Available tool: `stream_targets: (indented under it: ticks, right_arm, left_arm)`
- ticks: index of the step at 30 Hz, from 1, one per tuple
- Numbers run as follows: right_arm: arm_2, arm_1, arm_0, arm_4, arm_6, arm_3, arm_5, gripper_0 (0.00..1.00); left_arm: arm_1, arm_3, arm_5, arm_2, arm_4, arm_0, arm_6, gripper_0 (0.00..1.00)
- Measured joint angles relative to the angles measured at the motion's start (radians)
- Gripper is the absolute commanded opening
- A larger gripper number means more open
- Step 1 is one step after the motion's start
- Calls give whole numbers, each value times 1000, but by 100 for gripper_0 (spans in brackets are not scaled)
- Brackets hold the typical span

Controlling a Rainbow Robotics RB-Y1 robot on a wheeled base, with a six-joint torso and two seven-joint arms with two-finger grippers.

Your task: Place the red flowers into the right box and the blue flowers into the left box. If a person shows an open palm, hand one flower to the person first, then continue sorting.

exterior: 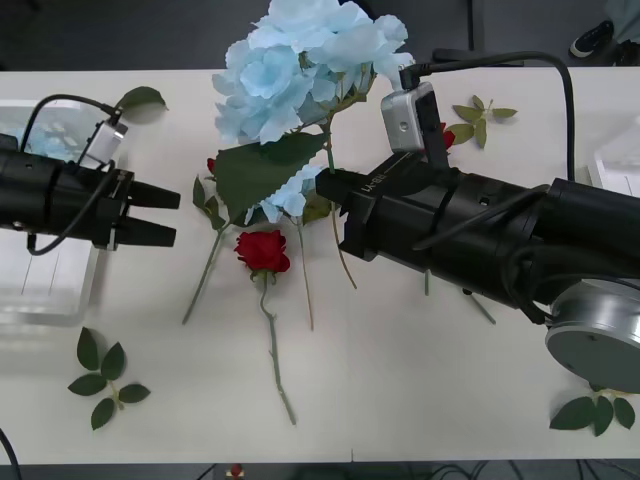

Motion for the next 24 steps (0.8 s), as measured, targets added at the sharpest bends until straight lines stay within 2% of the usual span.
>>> stream_targets:
  ticks: [6, 15, 24]
  right_arm:
    - [0, 0, 0, 0, 0, 0, 0, 0]
    - [0, 0, 0, 0, 0, 0, 0, 0]
    - [0, 0, 0, 0, 0, 0, 0, 0]
  left_arm:
    - [-49, 0, -12, -52, 99, 33, 193, 100]
    - [-59, -7, -135, -200, 297, 83, 192, 100]
    - [-59, -147, -286, -328, 349, 160, 194, 100]
